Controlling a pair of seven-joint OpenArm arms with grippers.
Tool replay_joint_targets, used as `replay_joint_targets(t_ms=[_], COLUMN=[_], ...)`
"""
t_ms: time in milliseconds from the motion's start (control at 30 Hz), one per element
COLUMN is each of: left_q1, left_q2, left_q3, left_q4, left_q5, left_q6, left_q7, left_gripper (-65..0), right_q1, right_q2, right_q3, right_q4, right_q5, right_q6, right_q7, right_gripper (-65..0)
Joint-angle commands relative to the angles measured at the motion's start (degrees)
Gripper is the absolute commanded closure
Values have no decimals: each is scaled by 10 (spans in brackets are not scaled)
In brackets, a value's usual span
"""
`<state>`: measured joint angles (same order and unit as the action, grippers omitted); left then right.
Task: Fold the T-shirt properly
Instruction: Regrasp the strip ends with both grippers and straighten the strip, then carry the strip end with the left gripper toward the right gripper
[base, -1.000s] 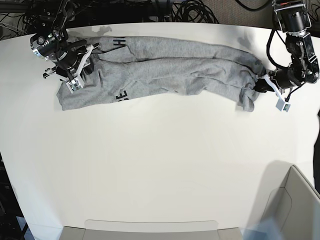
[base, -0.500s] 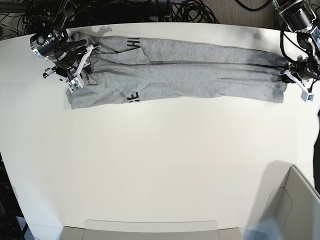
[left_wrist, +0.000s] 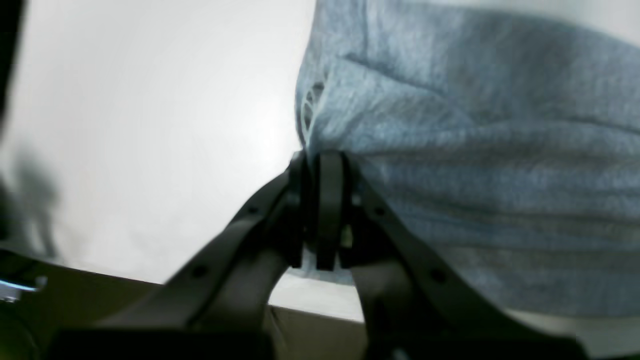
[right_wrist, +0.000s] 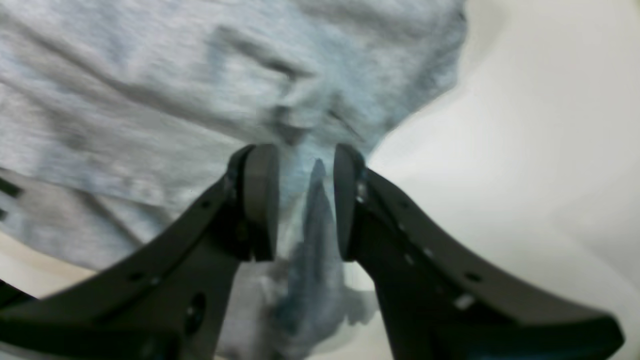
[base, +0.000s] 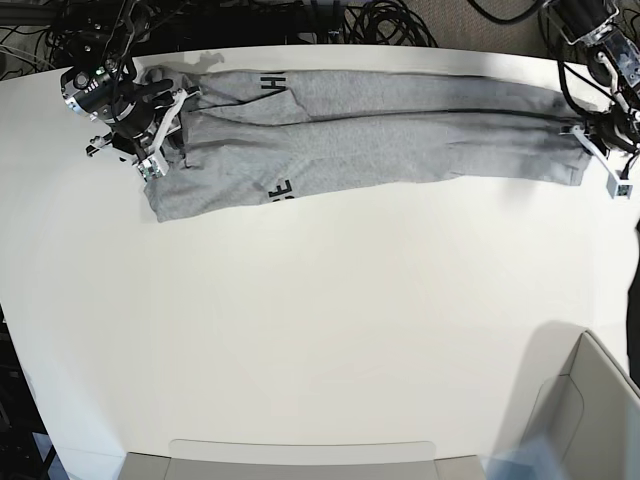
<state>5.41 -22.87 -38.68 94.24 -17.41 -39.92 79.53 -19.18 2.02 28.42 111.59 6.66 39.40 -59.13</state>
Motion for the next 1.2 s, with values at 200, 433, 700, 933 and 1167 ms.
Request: replay_joint_targets(t_ms=[200, 433, 700, 933, 1167], left_q1=[1, 3, 50, 51, 77], left_q2=[27, 49, 114, 122, 161], left_q3=[34, 66, 111, 114, 189], left_q4=[44, 73, 188, 194, 226], left_q5=[73, 73, 73, 73, 73], left_q6=[-1, -1, -1, -1, -1], left_q7=[5, 5, 5, 5, 5], left_gripper=[0, 0, 0, 0, 0], right_q1=[6, 7, 8, 8, 8], right_q2=[3, 2, 2, 2, 1], right_q3=[0, -1, -1, -1, -2], right_q4=[9, 9, 9, 9, 9], right_q5=[5, 5, 5, 5, 6], right_q6=[6, 6, 6, 6, 6], right_q7=[10, 10, 10, 10, 10], right_gripper=[-193, -193, -193, -193, -193])
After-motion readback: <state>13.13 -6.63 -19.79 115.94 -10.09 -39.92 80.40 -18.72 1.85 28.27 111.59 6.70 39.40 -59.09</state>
